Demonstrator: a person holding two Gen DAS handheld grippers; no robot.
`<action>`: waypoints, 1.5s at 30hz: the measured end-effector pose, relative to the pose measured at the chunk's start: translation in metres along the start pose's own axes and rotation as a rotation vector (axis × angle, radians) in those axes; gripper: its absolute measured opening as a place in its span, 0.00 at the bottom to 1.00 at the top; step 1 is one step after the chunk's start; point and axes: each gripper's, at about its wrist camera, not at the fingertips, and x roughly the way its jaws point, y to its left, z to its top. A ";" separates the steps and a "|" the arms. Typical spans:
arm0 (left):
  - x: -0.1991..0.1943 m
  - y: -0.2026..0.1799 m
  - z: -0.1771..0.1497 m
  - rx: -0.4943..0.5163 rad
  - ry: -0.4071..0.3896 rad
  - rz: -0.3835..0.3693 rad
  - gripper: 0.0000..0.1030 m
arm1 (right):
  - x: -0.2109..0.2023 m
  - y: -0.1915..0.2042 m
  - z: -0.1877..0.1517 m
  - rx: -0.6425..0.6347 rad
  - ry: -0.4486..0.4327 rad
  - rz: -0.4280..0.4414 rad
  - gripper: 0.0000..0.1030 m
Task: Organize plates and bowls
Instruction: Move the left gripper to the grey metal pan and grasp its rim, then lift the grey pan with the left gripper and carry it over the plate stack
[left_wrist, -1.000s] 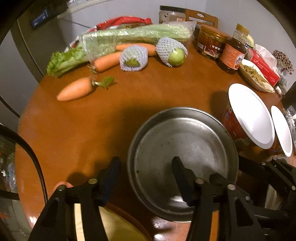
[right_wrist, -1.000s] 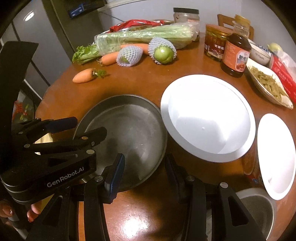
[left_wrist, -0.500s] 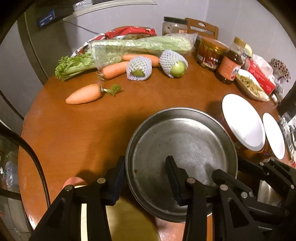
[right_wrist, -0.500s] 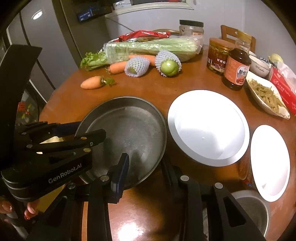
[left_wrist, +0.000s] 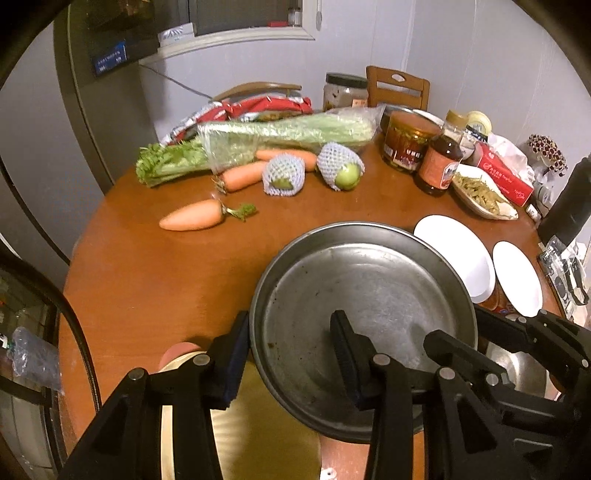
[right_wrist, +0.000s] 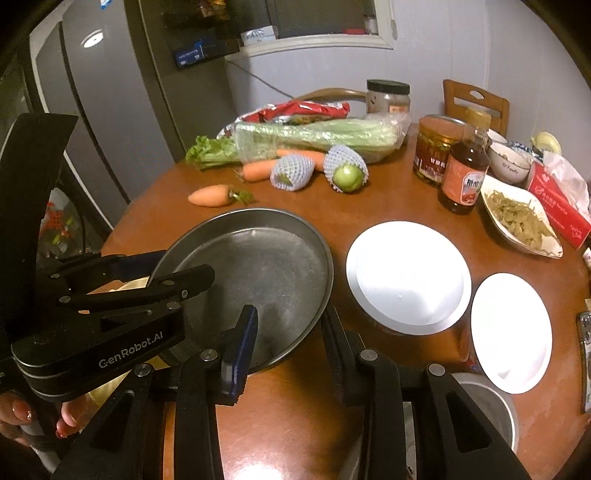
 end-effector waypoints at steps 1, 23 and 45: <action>-0.005 0.001 -0.001 0.001 -0.010 0.002 0.43 | -0.003 0.001 0.000 -0.002 -0.005 0.001 0.36; -0.080 0.038 -0.032 -0.043 -0.122 0.097 0.43 | -0.048 0.064 -0.003 -0.102 -0.101 0.069 0.36; -0.080 0.068 -0.085 -0.100 -0.078 0.107 0.43 | -0.037 0.101 -0.035 -0.139 -0.060 0.098 0.36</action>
